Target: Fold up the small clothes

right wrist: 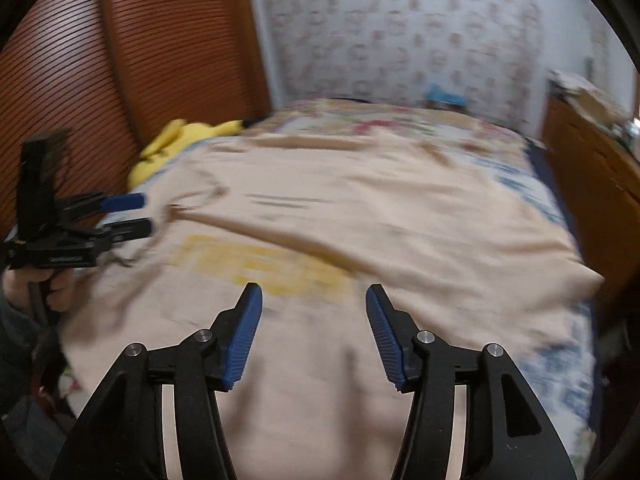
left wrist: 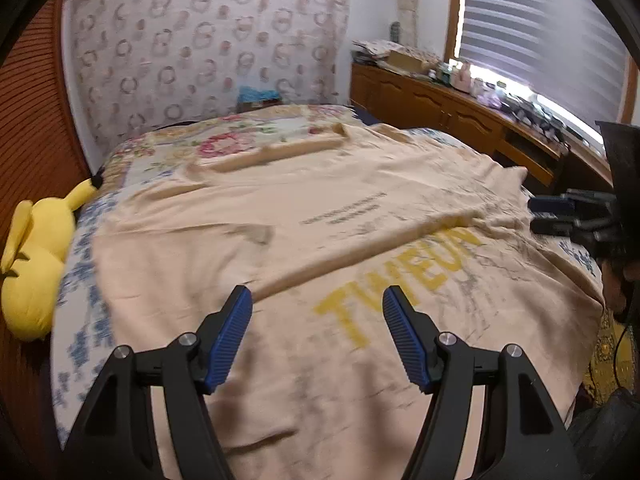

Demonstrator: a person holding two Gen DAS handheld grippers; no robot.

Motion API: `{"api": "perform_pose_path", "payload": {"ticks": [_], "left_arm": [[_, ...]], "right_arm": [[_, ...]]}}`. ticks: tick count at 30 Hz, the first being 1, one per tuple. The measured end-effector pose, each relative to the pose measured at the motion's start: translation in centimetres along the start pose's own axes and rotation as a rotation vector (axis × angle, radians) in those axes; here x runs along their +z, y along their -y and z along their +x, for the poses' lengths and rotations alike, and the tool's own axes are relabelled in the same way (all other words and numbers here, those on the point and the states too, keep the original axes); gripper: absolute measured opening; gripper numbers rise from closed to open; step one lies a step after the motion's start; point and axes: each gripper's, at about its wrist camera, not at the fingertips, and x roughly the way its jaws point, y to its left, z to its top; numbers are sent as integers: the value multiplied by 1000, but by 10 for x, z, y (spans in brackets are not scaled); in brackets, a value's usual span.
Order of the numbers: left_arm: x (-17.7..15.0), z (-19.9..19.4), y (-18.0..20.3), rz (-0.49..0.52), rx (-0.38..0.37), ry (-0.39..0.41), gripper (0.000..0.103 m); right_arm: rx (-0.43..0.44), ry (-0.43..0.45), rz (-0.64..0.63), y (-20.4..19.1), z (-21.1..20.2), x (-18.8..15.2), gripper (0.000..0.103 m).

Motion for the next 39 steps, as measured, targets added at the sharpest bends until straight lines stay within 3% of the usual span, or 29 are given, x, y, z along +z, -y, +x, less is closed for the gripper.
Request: {"api": "perform_pose_path", "payload": {"ticks": [7, 11, 19, 23, 39], "left_arm": [[4, 32, 36, 68, -20, -79, 68], [1, 46, 47, 84, -9, -124, 68], [-1, 50, 49, 93, -11, -129, 69], [-2, 53, 52, 111, -30, -138, 79], [-3, 53, 56, 113, -30, -139, 80]], "right_arm": [[-153, 15, 157, 102, -33, -22, 55], [-159, 3, 236, 138, -36, -31, 55], [-141, -37, 269, 150, -19, -32, 55], [-130, -38, 281, 156, -14, -25, 55], [-110, -66, 438, 200, 20, 6, 55]]}}
